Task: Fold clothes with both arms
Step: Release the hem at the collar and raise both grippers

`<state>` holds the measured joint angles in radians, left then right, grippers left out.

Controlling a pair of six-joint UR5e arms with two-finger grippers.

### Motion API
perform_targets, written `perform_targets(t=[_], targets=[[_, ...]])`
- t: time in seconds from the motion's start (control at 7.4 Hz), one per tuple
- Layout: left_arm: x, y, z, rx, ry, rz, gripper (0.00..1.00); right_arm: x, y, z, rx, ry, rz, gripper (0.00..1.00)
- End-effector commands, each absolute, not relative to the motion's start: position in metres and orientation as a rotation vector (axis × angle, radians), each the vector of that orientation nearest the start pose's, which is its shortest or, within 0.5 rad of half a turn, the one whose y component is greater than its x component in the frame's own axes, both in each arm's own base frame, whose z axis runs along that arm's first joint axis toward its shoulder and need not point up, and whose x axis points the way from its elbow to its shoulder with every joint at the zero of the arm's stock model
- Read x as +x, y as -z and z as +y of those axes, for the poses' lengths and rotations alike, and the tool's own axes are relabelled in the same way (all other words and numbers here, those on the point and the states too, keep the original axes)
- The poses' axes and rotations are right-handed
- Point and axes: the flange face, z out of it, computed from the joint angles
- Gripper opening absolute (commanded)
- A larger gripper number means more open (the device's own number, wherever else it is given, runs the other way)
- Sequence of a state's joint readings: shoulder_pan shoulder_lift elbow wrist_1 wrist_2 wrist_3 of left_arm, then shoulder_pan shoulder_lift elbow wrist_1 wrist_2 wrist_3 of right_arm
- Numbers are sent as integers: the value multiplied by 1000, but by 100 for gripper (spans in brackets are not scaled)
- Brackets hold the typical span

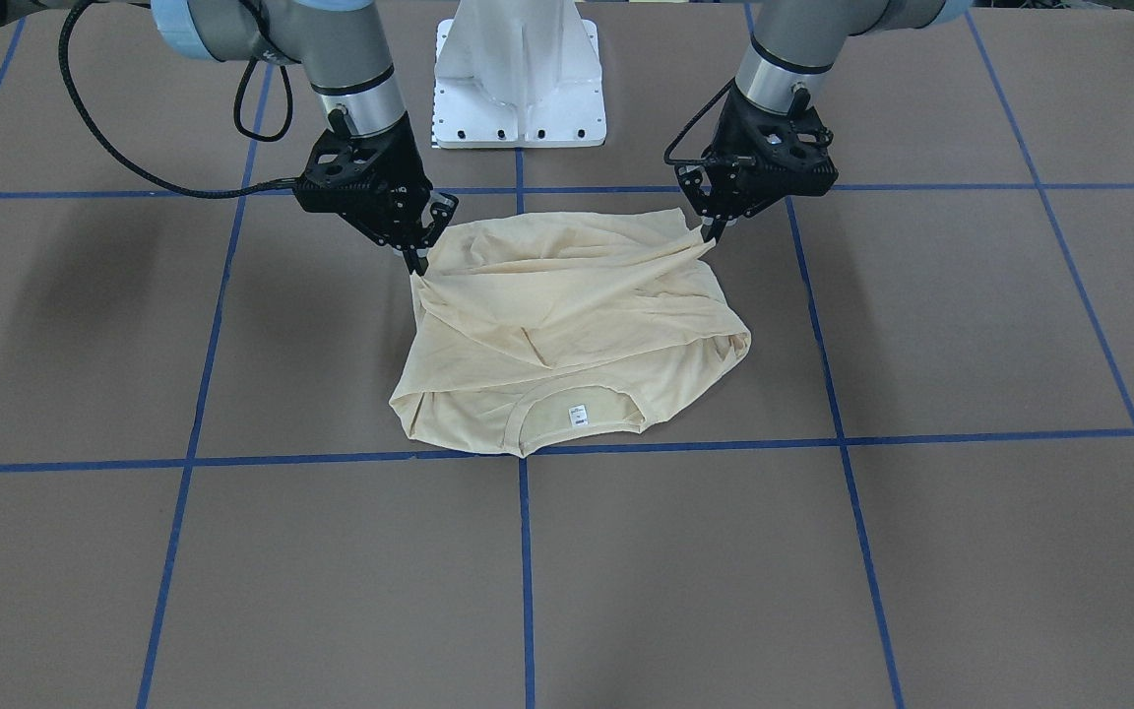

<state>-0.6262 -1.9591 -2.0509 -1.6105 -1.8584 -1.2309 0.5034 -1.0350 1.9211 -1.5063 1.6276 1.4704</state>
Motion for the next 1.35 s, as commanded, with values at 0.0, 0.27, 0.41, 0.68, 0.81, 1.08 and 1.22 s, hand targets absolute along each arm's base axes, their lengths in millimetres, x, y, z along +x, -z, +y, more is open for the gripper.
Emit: perform_targets(t=[0.0, 0.27, 0.41, 0.68, 0.81, 1.08, 1.22], targets=[[411, -268, -434, 184, 147, 904, 0, -483, -214, -429, 239, -353, -878, 0], [420, -301, -461, 223, 107, 888, 0, -507, -236, -455, 254, -348, -872, 0], [421, -308, -465, 220, 108, 874, 0, -512, -247, -463, 260, -351, -875, 0], [422, -321, -475, 238, 91, 839, 0, -514, -260, -472, 274, -320, -844, 0], [416, -322, -480, 252, 80, 833, 0, -508, -261, -478, 281, -321, -840, 0], [416, -325, -481, 252, 76, 827, 0, -504, -260, -483, 288, -324, -838, 0], [416, -324, -482, 254, 75, 831, 0, -504, -260, -484, 287, -328, -838, 5]])
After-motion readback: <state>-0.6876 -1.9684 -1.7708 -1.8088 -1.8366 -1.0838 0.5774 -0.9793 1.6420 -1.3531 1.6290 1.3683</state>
